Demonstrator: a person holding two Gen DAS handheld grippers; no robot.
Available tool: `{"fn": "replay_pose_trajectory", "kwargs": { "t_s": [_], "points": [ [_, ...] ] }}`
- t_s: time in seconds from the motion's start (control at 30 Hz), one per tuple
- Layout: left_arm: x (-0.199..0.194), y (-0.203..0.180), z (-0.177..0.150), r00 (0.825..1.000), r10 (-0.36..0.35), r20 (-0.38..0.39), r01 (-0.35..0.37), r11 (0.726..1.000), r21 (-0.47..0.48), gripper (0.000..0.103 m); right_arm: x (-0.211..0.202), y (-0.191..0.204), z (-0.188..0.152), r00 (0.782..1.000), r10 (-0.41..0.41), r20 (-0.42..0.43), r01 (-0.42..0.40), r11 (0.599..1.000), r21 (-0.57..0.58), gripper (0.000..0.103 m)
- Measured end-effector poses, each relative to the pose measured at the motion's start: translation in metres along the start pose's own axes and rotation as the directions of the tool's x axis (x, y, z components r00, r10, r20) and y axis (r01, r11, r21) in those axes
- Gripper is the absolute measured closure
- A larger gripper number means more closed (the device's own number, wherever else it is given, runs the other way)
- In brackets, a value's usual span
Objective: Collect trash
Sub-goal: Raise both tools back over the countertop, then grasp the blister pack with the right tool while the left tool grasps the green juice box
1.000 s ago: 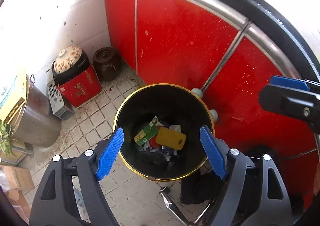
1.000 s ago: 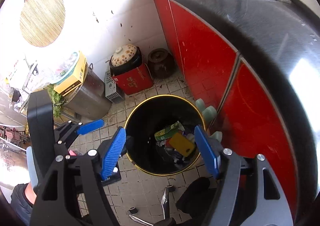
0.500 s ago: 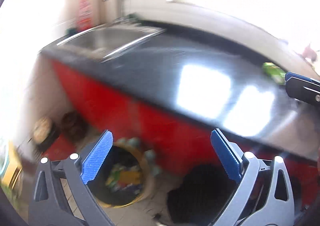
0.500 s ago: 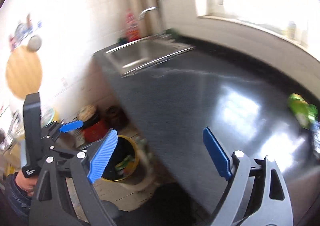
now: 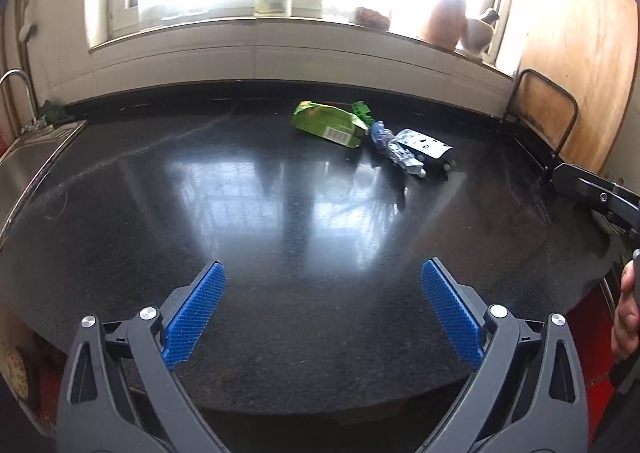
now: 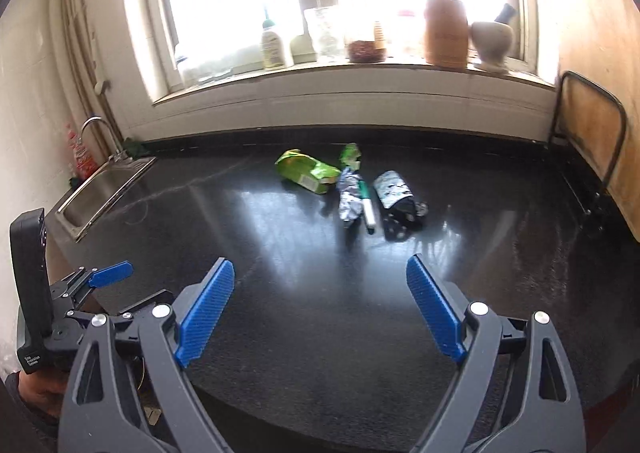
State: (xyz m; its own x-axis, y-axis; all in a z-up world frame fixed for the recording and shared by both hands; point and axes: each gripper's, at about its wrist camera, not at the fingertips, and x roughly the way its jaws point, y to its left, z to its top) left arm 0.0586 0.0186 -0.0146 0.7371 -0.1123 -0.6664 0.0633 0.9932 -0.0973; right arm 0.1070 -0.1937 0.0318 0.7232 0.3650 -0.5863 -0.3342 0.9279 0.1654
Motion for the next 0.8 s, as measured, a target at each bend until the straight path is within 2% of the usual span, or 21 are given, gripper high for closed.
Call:
{"fn": "replay_pose_trajectory", "kwargs": {
  "t_s": [0.17, 0.4, 0.53, 0.67, 0.8],
  "points": [
    [0.01, -0.022, 0.01, 1.0, -0.004, -0.01, 0.004, 0.999, 0.032, 0.007, -0.007, -0.035, -0.003, 0.999, -0.034, 0.006, 0.033, 0.998, 0.049, 0.018],
    [0.031, -0.016, 0.027, 0.999, 0.026, -0.047, -0.025, 1.0, 0.014, 0.007, 0.016, -0.047, 0.004, 0.999, -0.031, -0.025, 0.033, 0.998, 0.051, 0.018],
    [0.064, -0.009, 0.053, 0.997, 0.04, -0.066, -0.042, 0.999, -0.021, 0.007, 0.045, -0.056, 0.02, 0.999, -0.031, -0.043, 0.033, 0.998, 0.048, 0.018],
    [0.112, 0.002, 0.089, 0.994, 0.045, -0.099, -0.053, 0.996, -0.073, 0.007, 0.096, -0.066, 0.047, 0.996, -0.039, -0.077, 0.042, 0.998, 0.037, 0.018],
    [0.164, 0.012, 0.129, 0.989, 0.093, -0.119, -0.107, 0.988, -0.115, 0.007, 0.146, -0.075, 0.075, 0.991, -0.043, -0.123, 0.048, 0.998, 0.033, 0.018]
  ]
}}
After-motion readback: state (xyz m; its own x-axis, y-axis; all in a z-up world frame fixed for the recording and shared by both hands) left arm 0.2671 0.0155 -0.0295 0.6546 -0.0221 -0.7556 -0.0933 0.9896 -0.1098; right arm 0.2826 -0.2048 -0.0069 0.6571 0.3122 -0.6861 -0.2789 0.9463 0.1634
